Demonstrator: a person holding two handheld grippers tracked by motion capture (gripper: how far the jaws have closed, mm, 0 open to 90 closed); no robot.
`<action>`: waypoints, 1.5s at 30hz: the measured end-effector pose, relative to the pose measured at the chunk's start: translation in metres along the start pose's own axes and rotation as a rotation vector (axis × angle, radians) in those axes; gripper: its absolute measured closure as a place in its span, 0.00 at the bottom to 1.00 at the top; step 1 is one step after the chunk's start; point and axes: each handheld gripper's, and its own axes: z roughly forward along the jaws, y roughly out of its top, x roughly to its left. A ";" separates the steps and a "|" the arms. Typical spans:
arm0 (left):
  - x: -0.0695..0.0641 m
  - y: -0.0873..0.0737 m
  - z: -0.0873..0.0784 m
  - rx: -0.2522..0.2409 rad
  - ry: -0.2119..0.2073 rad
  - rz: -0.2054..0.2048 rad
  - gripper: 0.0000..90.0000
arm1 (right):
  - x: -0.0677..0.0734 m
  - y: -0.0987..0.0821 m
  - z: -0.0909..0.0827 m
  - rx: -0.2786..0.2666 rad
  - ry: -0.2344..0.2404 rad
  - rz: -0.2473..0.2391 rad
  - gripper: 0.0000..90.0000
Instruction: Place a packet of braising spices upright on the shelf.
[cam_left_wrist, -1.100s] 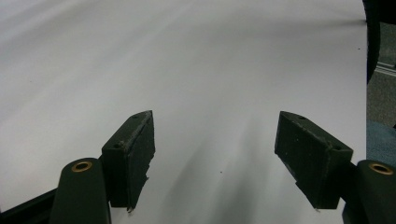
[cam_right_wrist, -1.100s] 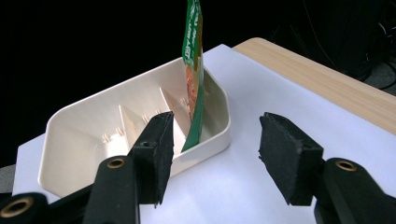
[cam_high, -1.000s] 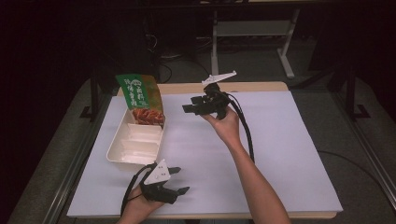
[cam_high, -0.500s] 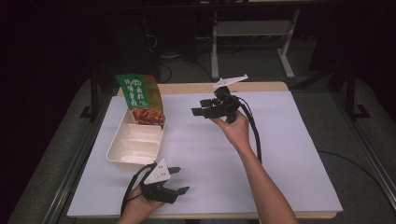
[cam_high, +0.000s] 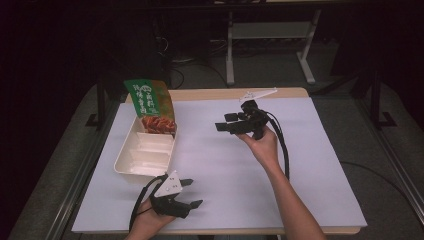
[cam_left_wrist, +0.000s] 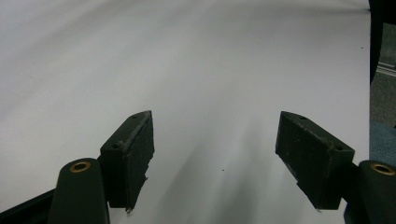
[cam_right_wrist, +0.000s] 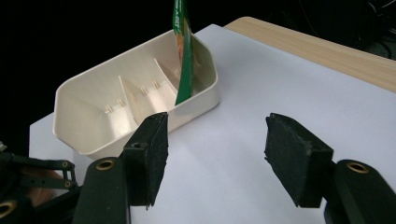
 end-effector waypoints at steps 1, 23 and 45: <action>0.000 0.000 0.000 0.000 0.001 -0.002 0.30 | 0.000 -0.003 -0.002 0.005 0.000 0.006 0.43; 0.000 0.000 0.001 0.004 0.003 -0.005 0.30 | -0.001 -0.036 -0.033 0.017 -0.004 0.028 0.41; 0.000 0.000 0.002 0.007 0.002 -0.007 0.30 | 0.003 -0.069 -0.051 0.034 -0.004 0.044 0.39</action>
